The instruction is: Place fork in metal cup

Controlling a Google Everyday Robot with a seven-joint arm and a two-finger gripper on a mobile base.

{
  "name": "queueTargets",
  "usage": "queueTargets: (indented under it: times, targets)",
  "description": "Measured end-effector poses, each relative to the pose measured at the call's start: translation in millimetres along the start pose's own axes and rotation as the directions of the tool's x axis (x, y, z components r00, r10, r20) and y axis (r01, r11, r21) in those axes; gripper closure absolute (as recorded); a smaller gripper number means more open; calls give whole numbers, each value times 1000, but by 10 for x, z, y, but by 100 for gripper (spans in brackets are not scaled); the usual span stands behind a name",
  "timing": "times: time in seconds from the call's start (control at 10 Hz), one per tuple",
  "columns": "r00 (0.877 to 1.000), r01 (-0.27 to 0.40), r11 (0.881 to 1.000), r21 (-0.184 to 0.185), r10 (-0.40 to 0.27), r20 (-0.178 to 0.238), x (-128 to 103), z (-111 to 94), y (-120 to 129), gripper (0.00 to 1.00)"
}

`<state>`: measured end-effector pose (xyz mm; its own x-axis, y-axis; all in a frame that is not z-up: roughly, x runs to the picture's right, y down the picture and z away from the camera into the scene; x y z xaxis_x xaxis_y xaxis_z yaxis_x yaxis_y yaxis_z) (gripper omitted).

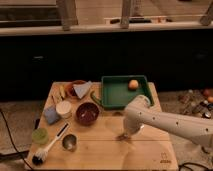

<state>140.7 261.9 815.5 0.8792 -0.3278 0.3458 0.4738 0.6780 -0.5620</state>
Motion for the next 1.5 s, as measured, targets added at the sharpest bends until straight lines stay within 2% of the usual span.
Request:
queueTargets:
  times: [0.2, 0.7, 0.8, 1.0, 1.3, 1.5]
  targets:
    - [1000, 2, 1000, 3, -2, 5, 35, 40, -4, 100]
    - [1000, 4, 1000, 5, -4, 2, 58, -12, 20, 100]
    - [1000, 19, 1000, 17, -19, -2, 55, -61, 37, 100]
    - [998, 65, 995, 75, -65, -4, -19, -369, 16, 100]
    - [992, 129, 981, 143, -128, -21, -116, -853, 6, 100]
    - [988, 157, 974, 163, -154, -32, -159, -950, -31, 100]
